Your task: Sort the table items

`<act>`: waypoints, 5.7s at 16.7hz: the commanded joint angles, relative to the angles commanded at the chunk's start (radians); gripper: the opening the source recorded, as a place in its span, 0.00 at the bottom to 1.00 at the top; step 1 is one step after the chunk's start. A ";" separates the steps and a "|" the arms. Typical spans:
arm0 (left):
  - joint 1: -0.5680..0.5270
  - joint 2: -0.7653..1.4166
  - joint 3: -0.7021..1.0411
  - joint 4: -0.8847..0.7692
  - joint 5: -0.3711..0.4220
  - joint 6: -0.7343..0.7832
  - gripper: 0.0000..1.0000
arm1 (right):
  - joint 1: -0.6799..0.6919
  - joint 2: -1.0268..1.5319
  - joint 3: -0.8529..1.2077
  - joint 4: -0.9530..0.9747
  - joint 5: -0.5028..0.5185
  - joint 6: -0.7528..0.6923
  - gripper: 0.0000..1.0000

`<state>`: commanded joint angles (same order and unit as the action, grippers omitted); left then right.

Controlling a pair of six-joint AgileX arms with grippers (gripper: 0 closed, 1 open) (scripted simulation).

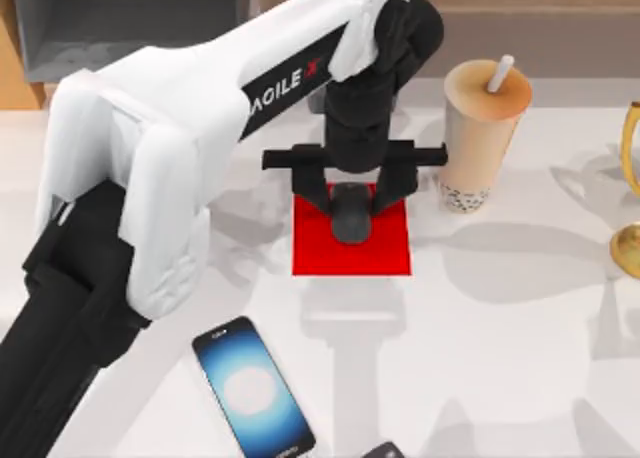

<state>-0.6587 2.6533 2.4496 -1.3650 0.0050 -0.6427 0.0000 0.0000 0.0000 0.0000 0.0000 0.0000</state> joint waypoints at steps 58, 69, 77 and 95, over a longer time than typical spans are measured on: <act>-0.097 -0.839 -1.391 0.548 -0.005 -0.587 1.00 | 0.000 0.000 0.000 0.000 0.000 0.000 1.00; -0.098 -0.782 -1.457 0.672 -0.005 -0.588 0.85 | 0.000 0.000 0.000 0.000 0.000 0.000 1.00; -0.098 -0.782 -1.457 0.672 -0.005 -0.588 0.25 | 0.000 0.000 0.000 0.000 0.000 0.000 1.00; -0.095 -0.855 -1.409 0.551 -0.008 -0.574 0.00 | 0.000 0.000 0.000 0.000 0.000 0.000 1.00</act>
<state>-0.7538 1.7986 1.0408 -0.8136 -0.0031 -1.2165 0.0000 0.0000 0.0000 0.0000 0.0000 0.0000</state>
